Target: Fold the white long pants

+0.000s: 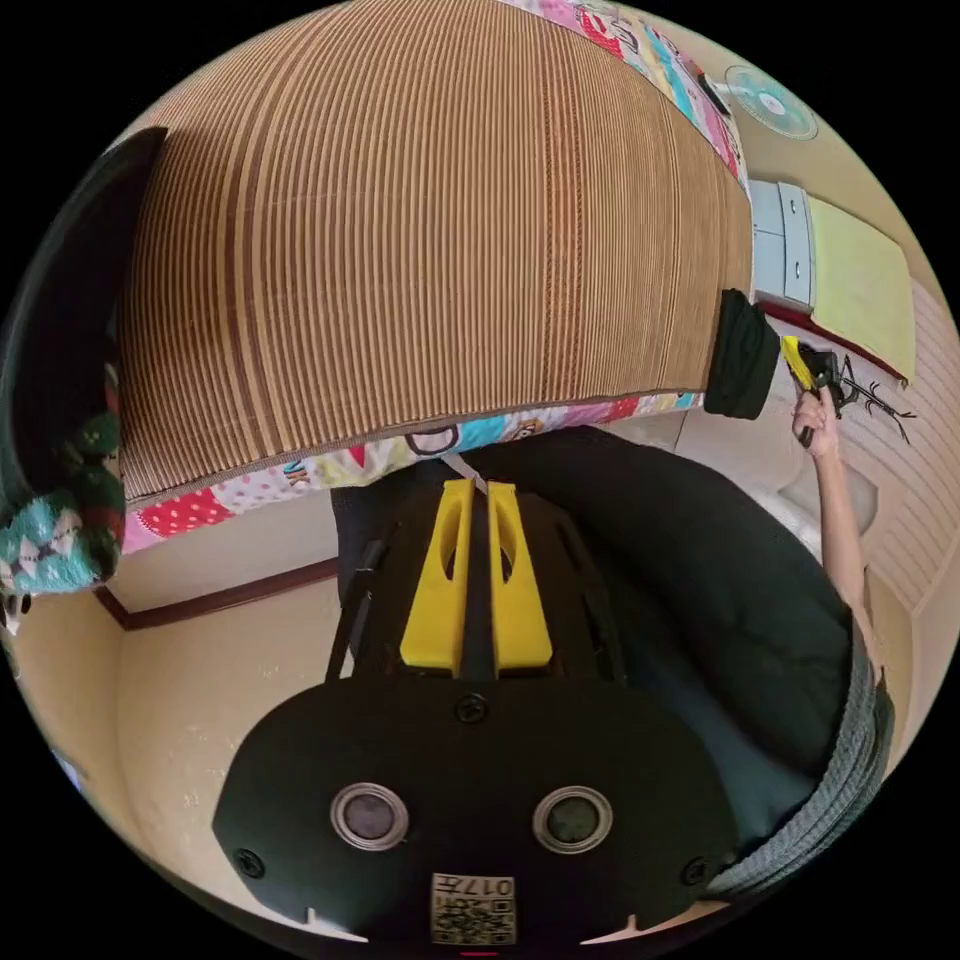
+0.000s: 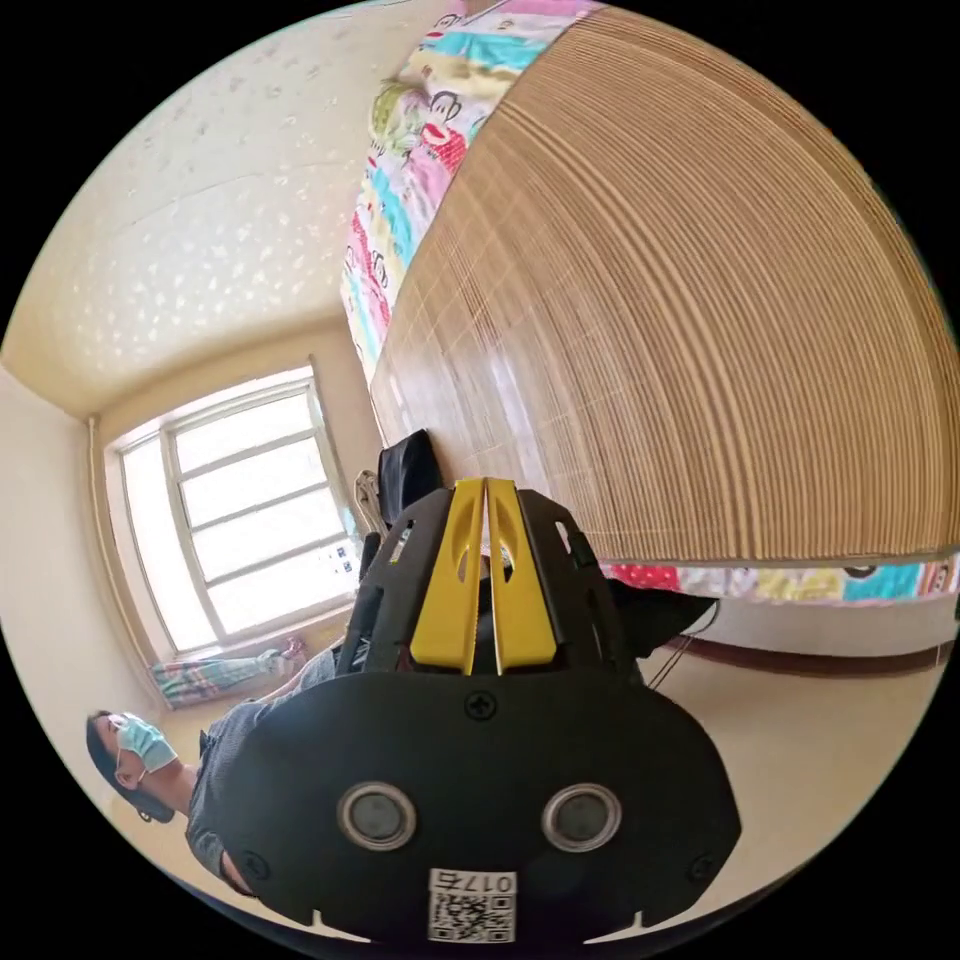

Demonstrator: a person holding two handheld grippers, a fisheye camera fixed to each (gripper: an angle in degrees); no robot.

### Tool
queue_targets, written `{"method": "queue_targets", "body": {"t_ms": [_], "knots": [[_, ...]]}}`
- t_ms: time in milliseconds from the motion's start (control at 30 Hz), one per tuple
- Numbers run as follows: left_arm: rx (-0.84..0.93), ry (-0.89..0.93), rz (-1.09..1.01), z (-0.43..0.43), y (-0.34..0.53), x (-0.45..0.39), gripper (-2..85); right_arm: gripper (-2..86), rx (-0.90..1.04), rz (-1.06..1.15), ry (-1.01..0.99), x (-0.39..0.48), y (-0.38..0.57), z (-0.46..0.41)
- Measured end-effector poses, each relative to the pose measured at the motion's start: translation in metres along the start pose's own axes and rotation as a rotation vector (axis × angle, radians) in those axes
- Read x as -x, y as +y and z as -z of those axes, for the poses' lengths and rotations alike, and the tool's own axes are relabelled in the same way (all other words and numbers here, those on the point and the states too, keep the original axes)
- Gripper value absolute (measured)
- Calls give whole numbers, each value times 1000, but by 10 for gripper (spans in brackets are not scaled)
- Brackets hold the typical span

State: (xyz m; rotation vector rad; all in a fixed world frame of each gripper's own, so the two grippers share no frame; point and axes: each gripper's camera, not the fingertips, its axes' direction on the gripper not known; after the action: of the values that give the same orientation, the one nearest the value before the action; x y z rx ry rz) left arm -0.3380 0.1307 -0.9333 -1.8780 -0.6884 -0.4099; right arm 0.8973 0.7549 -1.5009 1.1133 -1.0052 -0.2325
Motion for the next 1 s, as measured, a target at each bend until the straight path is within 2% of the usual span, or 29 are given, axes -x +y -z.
{"method": "queue_targets", "body": {"t_ms": [100, 167, 200, 300, 367, 433, 500, 667, 733, 867, 933, 1000], "knots": [[72, -35, -18, -6, 37, 30, -2, 3, 37, -39, -162, -19, 10, -89], [-6, -102, 60, 8, 69, 52, -6, 3, 48, -183, -386, -67, 36, -158], [-65, -87, 123, 16, 92, 69, -8, 4, 27, -234, -435, -80, 47, -171], [-272, 28, 191, 45, 149, 106, -7, 4, -241, -452, -734, -139, 115, -204], [-409, 18, 233, 70, 182, 127, -3, 4, -580, -565, -1044, -181, 176, -209], [-532, -55, 316, 108, 219, 151, 21, 3, -809, -576, -1184, -206, 216, -200], [-617, -106, 353, 142, 243, 163, 61, 4, -932, -547, -1178, -226, 249, -176], [-782, -350, 361, 227, 287, 168, 108, 4, -970, -561, -750, -242, 325, -91], [-720, -497, 438, 242, 282, 173, 128, 4, -983, -520, -741, -244, 339, -84], [-446, -534, 493, 210, 250, 201, 150, 4, -1058, -600, -822, -248, 369, -111], [-417, -609, 549, 191, 249, 199, 130, 3, -1122, -616, -903, -246, 378, -131], [-428, -584, 584, 184, 254, 196, 115, 3, -1233, -592, -995, -242, 384, -149]]}}
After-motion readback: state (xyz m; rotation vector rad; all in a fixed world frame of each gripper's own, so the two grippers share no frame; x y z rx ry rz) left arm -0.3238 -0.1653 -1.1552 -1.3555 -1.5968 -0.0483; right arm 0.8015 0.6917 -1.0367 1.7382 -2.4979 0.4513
